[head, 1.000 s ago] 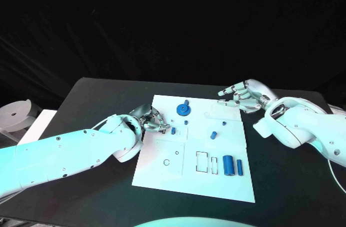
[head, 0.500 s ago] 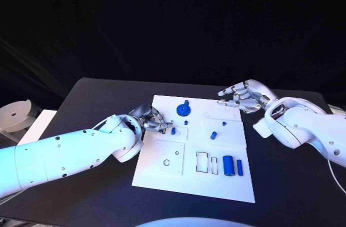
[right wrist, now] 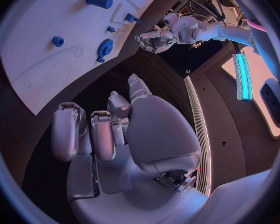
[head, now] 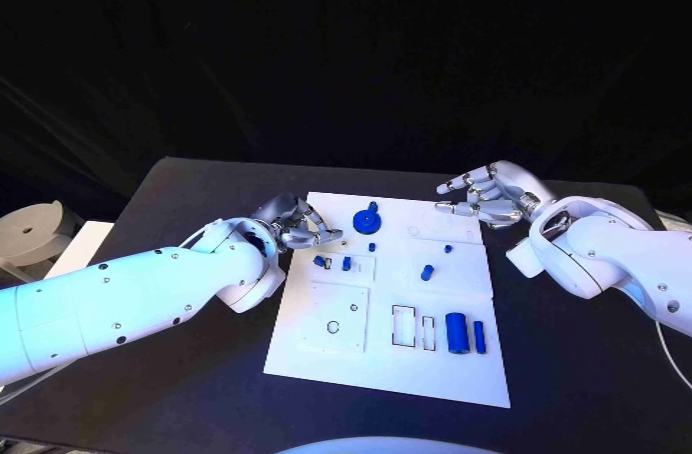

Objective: Assemble the parts on the task board

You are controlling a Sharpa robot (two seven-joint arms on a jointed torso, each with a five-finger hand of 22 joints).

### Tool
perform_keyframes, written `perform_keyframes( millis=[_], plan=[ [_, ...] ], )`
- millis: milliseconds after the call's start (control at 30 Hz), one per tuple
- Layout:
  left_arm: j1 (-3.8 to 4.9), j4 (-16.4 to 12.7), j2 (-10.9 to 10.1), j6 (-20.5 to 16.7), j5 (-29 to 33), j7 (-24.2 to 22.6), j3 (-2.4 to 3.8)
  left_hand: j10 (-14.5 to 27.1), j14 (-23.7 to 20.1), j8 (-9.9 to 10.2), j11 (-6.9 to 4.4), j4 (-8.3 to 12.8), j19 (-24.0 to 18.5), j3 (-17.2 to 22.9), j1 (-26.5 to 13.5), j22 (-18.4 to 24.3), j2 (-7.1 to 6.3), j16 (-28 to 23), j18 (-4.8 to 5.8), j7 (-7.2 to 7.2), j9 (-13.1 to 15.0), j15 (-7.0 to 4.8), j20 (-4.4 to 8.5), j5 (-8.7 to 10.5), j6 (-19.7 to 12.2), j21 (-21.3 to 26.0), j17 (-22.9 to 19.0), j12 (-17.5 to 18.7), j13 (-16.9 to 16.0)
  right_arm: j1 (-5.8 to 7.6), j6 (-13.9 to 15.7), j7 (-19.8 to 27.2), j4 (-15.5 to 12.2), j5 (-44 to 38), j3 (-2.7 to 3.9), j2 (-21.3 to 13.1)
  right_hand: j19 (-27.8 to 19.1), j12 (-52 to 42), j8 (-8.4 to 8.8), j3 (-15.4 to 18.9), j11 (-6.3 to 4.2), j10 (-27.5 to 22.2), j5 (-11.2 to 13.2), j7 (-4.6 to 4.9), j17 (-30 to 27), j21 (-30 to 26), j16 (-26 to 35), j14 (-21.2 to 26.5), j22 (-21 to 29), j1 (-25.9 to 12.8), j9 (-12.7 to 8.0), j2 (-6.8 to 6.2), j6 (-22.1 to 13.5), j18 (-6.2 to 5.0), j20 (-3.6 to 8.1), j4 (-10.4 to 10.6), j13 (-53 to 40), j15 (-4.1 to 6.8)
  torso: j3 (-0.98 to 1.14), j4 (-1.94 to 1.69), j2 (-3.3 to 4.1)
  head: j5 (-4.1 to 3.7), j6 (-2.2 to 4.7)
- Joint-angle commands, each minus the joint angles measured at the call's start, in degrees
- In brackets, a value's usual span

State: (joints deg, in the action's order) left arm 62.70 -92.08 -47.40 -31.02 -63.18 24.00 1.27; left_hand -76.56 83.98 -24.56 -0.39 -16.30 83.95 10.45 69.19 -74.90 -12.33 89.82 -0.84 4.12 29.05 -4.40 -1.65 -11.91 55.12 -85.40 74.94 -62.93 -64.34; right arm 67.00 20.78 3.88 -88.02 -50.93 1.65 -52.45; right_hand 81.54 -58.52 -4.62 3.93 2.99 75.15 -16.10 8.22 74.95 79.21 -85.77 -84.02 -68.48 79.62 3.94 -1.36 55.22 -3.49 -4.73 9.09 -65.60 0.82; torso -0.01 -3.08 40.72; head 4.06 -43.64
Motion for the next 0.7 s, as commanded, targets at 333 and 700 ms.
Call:
perform_keyframes(
  millis=[333,700],
  plan=[
    [7.96,3.28,-2.07,27.19,7.46,-11.38,0.17,15.78,4.84,4.46,2.69,1.74,0.02,2.13,8.46,-6.04,2.24,-1.87,-3.25,2.82,-4.95,2.59,-2.31,0.22,-4.84,13.94,11.89,19.83,18.37,-0.07,-0.23,0.38,0.49,-0.33,-0.02,0.36,-0.26,-0.01,0.09,0.28,0.09,-0.31,-0.26,0.00,9.22,-0.36,0.37,-4.56,0.06,-0.42,0.02,0.17,0.34,-0.87,0.17,-0.03,0.06,0.49,0.08,0.02,-0.08,0.04,0.35],
    [12.13,5.23,-1.65,39.67,-17.35,-13.87,-1.72,13.54,3.62,7.81,1.87,3.65,-1.31,-0.61,13.10,-3.06,-0.39,-4.02,-4.17,1.89,-10.53,2.09,-2.15,0.39,-2.62,19.55,8.98,19.52,22.05,-0.17,-0.20,0.38,1.07,-0.33,-0.07,0.61,-0.26,-0.01,0.09,0.28,0.09,-0.31,-0.26,0.00,9.22,-0.36,0.37,-4.56,0.06,-0.42,0.02,0.17,0.34,-0.87,0.17,-0.03,0.06,0.49,-0.09,0.04,-0.07,-0.11,0.68]
  ],
)
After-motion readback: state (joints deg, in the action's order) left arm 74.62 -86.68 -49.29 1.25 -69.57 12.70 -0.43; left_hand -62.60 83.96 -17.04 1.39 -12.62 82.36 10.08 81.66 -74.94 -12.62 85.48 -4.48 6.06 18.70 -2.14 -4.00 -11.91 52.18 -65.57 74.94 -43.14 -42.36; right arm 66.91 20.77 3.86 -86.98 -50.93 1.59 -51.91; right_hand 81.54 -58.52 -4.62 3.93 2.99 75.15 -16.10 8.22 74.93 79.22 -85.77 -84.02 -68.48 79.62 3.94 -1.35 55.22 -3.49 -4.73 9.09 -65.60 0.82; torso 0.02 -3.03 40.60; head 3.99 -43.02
